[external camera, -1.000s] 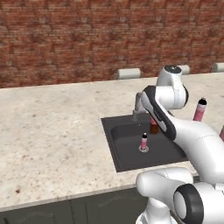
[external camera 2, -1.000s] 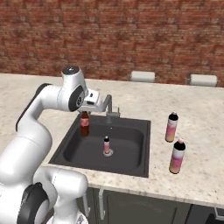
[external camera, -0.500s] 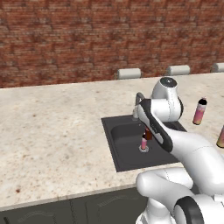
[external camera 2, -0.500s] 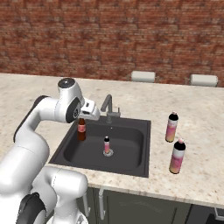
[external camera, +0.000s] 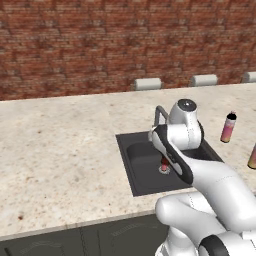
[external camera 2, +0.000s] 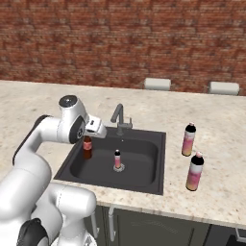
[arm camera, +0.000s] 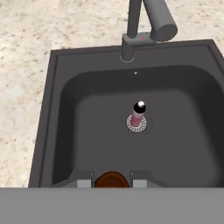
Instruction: Place the large bottle from the dining counter next to the other large bottle outside the sink, and place the small bottle from the dining counter next to the other small bottle inside the sink.
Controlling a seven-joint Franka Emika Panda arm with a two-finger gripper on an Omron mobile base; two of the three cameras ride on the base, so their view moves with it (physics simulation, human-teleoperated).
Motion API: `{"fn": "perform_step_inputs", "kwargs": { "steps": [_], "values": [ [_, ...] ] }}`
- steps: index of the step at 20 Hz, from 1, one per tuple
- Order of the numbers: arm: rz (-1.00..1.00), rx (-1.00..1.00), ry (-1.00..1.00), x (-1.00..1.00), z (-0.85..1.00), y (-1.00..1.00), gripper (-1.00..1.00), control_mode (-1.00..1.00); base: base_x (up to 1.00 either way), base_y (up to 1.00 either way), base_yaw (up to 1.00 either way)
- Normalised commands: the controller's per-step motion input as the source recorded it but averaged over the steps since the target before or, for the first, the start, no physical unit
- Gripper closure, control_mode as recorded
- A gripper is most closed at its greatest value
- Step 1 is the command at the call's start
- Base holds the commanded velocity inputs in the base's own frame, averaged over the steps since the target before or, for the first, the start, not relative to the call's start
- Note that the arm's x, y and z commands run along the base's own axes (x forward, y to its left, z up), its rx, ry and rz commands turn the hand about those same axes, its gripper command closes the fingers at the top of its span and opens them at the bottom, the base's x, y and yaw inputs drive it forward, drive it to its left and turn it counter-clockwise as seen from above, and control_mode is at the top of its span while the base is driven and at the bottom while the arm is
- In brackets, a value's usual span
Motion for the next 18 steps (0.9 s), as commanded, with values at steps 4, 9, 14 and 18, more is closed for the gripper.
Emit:
{"fn": "perform_step_inputs", "kwargs": {
  "steps": [4,9,14,18],
  "values": [
    [-0.03,0.00,-0.02,0.00,-0.22,0.10,1.00,-1.00,0.00,0.00,0.00],
    [-0.03,0.00,-0.03,0.00,-0.21,0.04,1.00,-1.00,0.00,0.00,0.00],
    [-0.02,0.00,-0.04,0.00,-0.16,0.03,1.00,-1.00,0.00,0.00,0.00],
    [-0.02,0.00,-0.04,0.00,-0.16,0.01,1.00,-1.00,0.00,0.00,0.00]
  ]
}}
